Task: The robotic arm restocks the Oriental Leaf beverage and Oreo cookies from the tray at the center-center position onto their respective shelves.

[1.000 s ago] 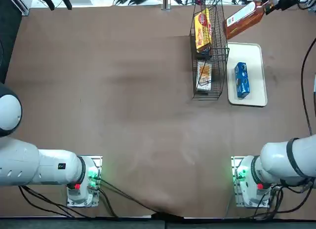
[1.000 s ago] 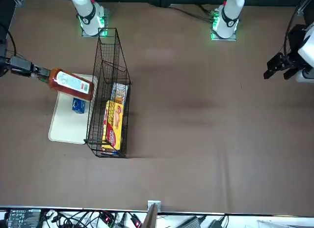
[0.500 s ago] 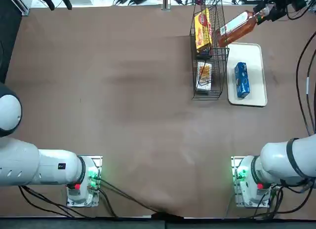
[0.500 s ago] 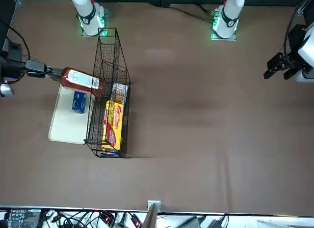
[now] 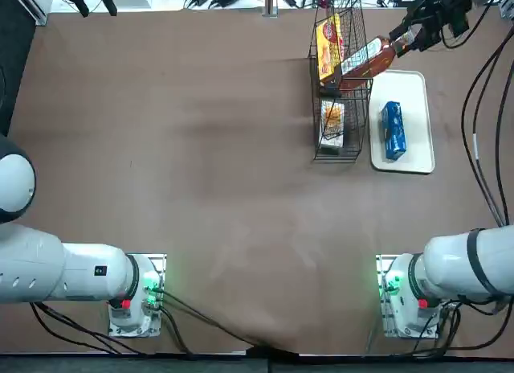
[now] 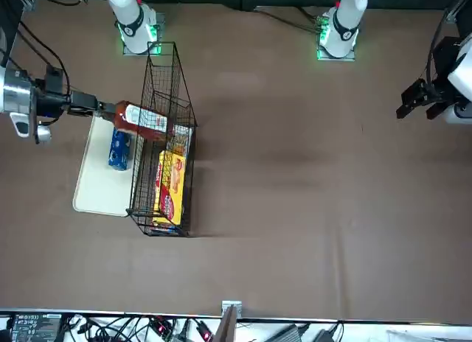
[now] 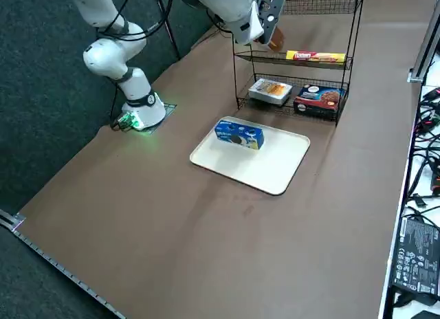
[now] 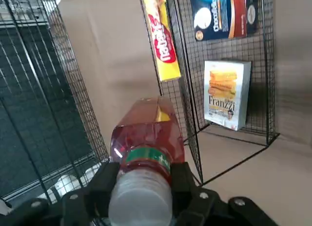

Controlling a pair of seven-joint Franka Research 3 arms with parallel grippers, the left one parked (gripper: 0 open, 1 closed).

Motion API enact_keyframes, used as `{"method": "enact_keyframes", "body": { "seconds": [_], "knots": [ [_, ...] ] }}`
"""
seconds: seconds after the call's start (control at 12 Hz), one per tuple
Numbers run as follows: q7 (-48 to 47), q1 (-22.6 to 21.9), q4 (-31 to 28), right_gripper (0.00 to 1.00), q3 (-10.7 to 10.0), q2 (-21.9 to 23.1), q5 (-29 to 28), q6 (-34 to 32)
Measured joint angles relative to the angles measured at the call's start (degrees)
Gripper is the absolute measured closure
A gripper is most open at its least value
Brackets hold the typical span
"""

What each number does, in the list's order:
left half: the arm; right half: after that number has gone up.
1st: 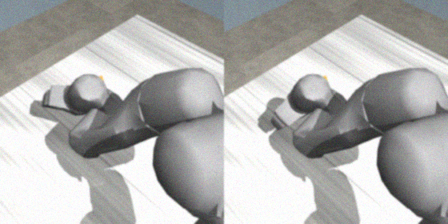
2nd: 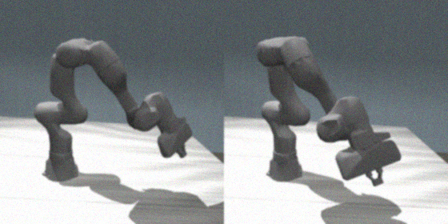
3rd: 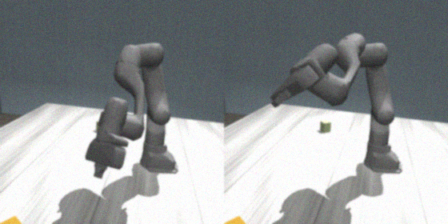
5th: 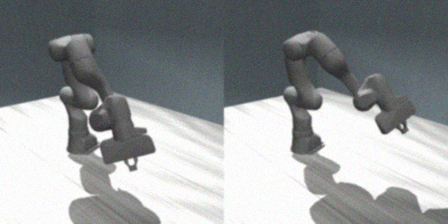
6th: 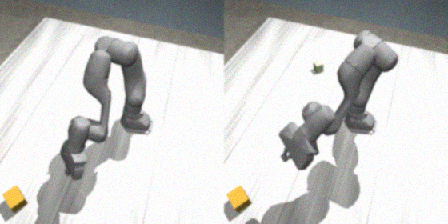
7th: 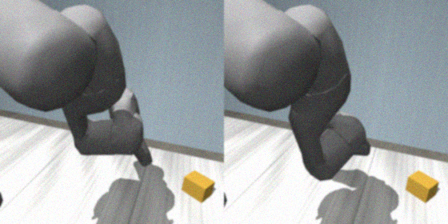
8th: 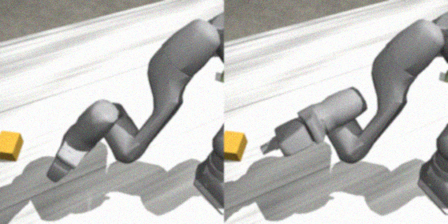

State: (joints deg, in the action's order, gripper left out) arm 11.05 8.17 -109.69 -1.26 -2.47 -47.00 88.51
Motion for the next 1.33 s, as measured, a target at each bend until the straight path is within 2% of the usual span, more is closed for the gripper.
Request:
{"method": "enact_keyframes", "body": {
  "seconds": [0.33, 0.83, 1.33],
  "knots": [
    [0.20, -1.46, -3.69, 0.42, 0.00, 1.69, 0.04, 2.93],
    [0.21, -5.15, -7.43, 0.42, 0.04, 1.77, 0.84, 8.42],
    [0.20, -6.43, -8.51, 0.42, 0.18, 1.90, 0.77, 9.84]
  ]
}}
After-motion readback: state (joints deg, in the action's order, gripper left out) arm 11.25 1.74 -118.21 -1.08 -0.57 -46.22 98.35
